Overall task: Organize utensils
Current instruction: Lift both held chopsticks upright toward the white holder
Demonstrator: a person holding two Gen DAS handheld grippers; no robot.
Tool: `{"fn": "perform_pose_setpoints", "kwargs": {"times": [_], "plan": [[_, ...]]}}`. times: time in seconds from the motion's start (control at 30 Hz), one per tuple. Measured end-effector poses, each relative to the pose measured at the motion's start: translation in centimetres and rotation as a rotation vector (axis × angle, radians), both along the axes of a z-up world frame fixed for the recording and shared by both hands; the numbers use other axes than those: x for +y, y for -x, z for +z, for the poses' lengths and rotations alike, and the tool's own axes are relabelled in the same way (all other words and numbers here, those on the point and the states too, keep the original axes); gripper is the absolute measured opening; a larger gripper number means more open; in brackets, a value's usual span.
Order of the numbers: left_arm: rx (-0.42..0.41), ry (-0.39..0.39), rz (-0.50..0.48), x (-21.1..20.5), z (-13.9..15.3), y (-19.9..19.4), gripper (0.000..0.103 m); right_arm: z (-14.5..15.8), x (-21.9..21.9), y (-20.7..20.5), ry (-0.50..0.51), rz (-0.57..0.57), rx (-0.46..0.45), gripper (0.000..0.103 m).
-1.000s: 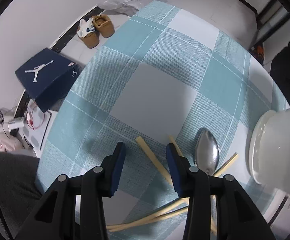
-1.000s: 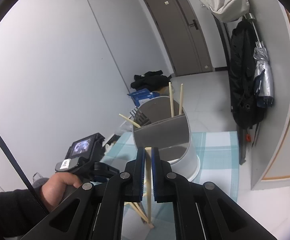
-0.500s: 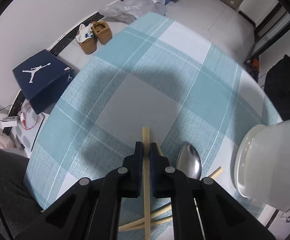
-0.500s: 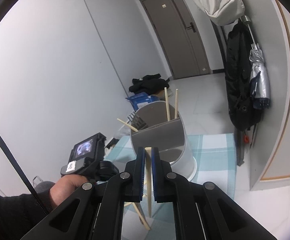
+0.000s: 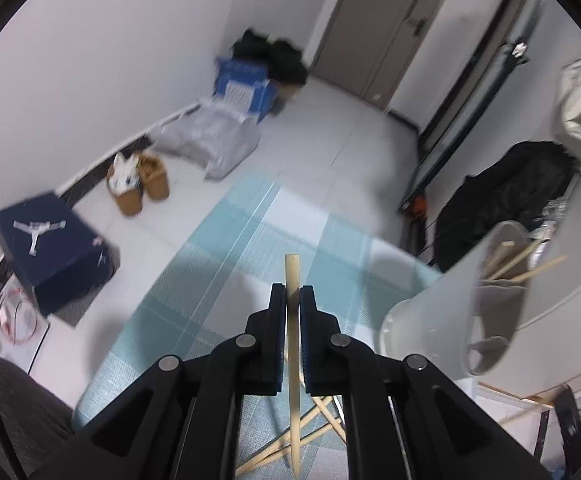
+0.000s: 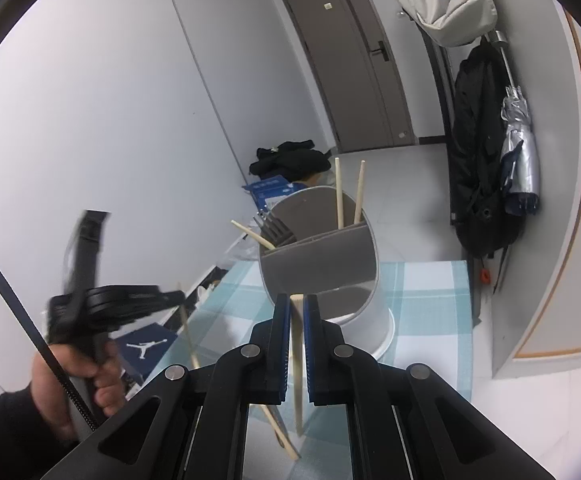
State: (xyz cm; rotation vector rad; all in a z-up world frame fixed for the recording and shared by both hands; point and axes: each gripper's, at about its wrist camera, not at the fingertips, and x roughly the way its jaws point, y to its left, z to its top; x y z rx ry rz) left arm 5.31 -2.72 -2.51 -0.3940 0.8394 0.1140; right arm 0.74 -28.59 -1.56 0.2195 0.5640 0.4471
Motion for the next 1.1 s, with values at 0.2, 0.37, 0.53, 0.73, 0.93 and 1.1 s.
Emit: {"fn": "perform_pose_setpoints", "kwargs": {"times": [0.2,0.37,0.53,0.73,0.93,1.1], "plan": [[-0.152,-0.046,-0.091,-0.9,2.8,2.1,0.003,0.7,0.7,0.1,0.01,-0.028,-0.007,0.006],[-0.264,-0.041,-0.155,-1.2,6.0,3.2,0.003,2.5,0.5,0.7,0.01,-0.046,-0.039,0.006],[-0.385,-0.064,-0.191,-2.1,9.4,3.8,0.003,5.4,-0.8,1.1,-0.021,-0.073,-0.073,0.006],[-0.512,-0.082,-0.223,-3.3,12.5,3.0,0.003,9.6,-2.3,0.2,-0.029,-0.082,-0.121,0.006],[-0.587,-0.084,-0.243,-5.1,14.5,0.6,0.003,13.5,-3.5,-1.9,-0.019,-0.077,-0.16,0.006],[-0.614,-0.094,-0.237,-6.3,15.0,-1.7,0.003,16.3,-4.5,-4.2,-0.029,-0.089,-0.197,0.006]]}}
